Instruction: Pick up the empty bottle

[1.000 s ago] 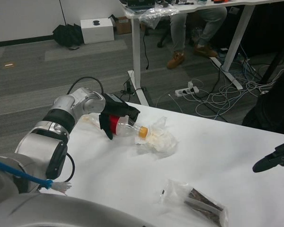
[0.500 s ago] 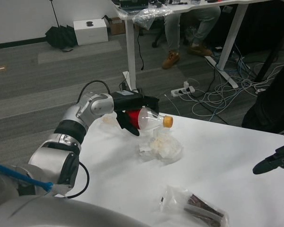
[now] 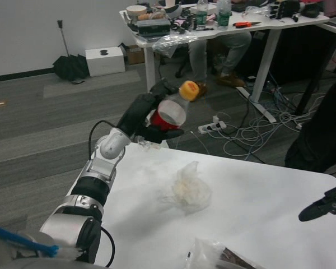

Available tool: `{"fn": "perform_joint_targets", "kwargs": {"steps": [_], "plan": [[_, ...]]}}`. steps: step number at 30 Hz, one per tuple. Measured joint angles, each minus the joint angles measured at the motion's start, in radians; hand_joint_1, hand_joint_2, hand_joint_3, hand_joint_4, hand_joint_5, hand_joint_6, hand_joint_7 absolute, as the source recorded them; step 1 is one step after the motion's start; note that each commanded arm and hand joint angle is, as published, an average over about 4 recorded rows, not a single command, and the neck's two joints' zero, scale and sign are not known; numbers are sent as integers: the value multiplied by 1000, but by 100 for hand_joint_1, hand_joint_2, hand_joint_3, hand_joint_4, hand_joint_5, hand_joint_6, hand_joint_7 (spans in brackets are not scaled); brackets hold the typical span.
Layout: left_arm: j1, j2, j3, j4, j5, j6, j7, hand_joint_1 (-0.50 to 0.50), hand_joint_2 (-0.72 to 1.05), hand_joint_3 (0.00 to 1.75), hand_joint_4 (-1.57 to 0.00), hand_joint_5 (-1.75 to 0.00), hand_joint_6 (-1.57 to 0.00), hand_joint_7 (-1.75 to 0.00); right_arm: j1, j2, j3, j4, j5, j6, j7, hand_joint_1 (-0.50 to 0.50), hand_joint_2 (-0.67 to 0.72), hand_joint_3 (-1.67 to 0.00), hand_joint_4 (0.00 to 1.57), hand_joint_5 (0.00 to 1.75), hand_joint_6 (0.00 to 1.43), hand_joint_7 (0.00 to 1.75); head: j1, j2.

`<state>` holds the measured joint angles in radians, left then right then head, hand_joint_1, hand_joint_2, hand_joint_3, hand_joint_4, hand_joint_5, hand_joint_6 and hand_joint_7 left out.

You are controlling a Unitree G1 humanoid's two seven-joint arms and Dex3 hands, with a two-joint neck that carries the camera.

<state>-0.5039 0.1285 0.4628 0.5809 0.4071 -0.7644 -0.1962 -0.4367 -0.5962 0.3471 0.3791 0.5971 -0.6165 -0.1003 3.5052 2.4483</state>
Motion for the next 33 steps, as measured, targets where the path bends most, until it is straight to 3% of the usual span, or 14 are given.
{"fn": "perform_joint_targets", "kwargs": {"steps": [4,9,12,17,19,25,33], "plan": [[-30,-33,-53,14,-84,-10,86,-50,87,74,-157,-175,-113,-126,0,0,-7,21,11,0,0,-38,60,0,0,0,0,0,-86,22],[-63,-42,-215,34,-203,-14,205,-50,87,70,-157,-175,-126,-126,0,2,-15,44,26,0,0,-38,60,0,0,0,0,0,-210,40],[-64,-46,-275,40,-229,-14,249,-50,87,70,-155,-175,-132,-126,0,3,-33,55,34,1,0,-38,57,0,0,0,0,0,-351,52],[-73,-61,-317,99,-254,-42,340,-50,89,70,-153,-175,-141,-133,-16,8,-58,58,22,-1,-1,-38,53,0,0,0,0,0,-468,71],[-79,-72,-327,152,-272,-67,373,-50,94,70,-153,-175,-143,-133,-28,13,-62,59,2,-18,-6,-38,53,0,0,0,0,0,-488,78],[-87,-89,-350,230,-279,-105,408,-50,96,70,-153,-175,-144,-133,-50,36,-101,48,-76,-55,-31,-33,49,0,0,0,0,0,-515,99],[-80,-85,-393,191,-286,-110,455,-50,96,70,-150,-175,-144,-140,-57,60,-119,-15,-132,-56,-34,-33,47,0,0,0,0,0,-502,141]]}}
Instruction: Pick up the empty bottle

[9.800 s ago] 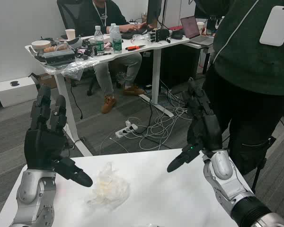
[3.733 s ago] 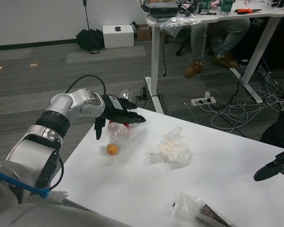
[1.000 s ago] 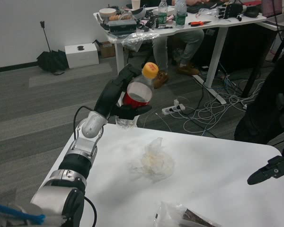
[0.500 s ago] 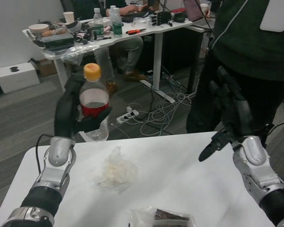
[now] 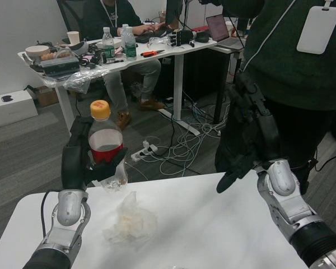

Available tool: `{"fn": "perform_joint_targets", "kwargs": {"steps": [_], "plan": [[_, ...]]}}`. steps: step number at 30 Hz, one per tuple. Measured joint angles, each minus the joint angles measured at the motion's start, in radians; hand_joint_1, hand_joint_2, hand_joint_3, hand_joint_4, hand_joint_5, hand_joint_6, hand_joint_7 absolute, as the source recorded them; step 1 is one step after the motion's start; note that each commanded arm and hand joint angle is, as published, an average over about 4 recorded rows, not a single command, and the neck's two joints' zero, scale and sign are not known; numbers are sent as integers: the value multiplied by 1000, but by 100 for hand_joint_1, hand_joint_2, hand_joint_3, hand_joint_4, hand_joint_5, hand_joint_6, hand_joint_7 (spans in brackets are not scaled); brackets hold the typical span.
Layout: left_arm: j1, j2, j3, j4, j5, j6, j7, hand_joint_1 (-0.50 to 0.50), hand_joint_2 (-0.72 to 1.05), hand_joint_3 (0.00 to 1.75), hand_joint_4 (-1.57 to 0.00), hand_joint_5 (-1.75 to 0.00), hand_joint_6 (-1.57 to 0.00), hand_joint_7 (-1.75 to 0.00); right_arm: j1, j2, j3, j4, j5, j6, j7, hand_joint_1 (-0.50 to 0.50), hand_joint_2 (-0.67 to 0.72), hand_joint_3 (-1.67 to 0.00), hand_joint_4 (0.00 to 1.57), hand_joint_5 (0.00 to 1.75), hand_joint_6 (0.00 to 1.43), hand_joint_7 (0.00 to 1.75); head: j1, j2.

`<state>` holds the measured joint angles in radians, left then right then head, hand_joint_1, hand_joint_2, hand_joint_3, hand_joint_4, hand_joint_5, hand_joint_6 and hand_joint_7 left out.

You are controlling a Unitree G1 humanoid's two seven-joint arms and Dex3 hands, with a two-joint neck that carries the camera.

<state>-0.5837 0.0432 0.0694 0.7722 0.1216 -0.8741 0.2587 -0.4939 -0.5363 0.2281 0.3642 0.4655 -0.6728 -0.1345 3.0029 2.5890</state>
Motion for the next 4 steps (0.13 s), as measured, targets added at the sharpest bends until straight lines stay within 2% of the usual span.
{"fn": "perform_joint_targets", "kwargs": {"steps": [4], "plan": [[12,2,-1,-49,-18,1,18,-50,96,70,-153,-175,-144,-140,-3,7,0,-4,-10,2,0,-33,47,0,0,0,0,0,17,13]]}}
